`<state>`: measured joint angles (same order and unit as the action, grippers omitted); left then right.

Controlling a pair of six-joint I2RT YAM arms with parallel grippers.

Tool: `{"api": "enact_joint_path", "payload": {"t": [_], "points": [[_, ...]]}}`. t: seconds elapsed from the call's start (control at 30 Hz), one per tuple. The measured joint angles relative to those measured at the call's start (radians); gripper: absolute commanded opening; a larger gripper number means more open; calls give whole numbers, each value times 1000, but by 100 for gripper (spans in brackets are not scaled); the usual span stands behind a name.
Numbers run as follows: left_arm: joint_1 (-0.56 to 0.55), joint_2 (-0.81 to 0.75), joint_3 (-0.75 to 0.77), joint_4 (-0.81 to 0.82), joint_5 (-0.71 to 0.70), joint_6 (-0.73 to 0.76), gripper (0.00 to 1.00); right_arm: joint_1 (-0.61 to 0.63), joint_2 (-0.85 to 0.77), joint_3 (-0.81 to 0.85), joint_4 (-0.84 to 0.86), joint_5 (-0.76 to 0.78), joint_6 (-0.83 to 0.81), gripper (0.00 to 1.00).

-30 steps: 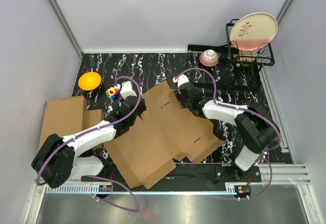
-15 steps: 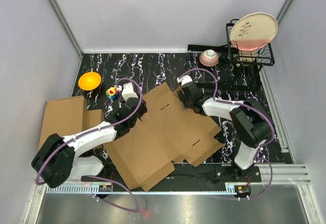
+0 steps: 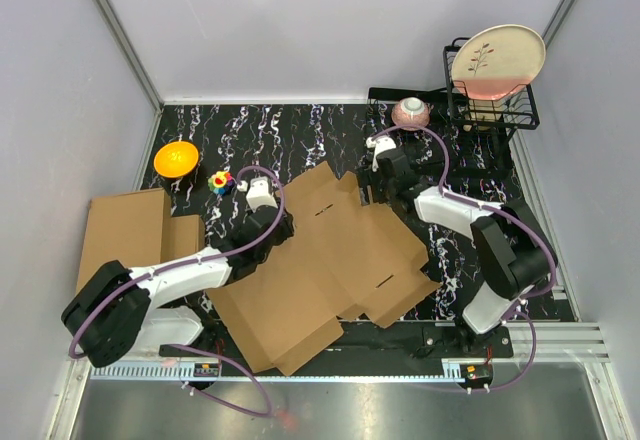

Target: Fold the paper box

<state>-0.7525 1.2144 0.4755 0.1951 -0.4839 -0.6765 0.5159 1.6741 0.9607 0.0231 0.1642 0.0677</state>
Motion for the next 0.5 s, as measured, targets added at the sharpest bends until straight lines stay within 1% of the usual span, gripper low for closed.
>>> {"api": "enact_joint_path", "payload": {"t": [0.2, 0.37, 0.5], "points": [[0, 0, -1, 7, 1, -3, 33, 0, 16, -14, 7, -172, 6, 79], [0, 0, -2, 9, 2, -2, 33, 0, 48, -14, 10, -225, 6, 78], [-2, 0, -2, 9, 2, -2, 33, -5, 73, -14, 11, -238, 10, 72]]}}
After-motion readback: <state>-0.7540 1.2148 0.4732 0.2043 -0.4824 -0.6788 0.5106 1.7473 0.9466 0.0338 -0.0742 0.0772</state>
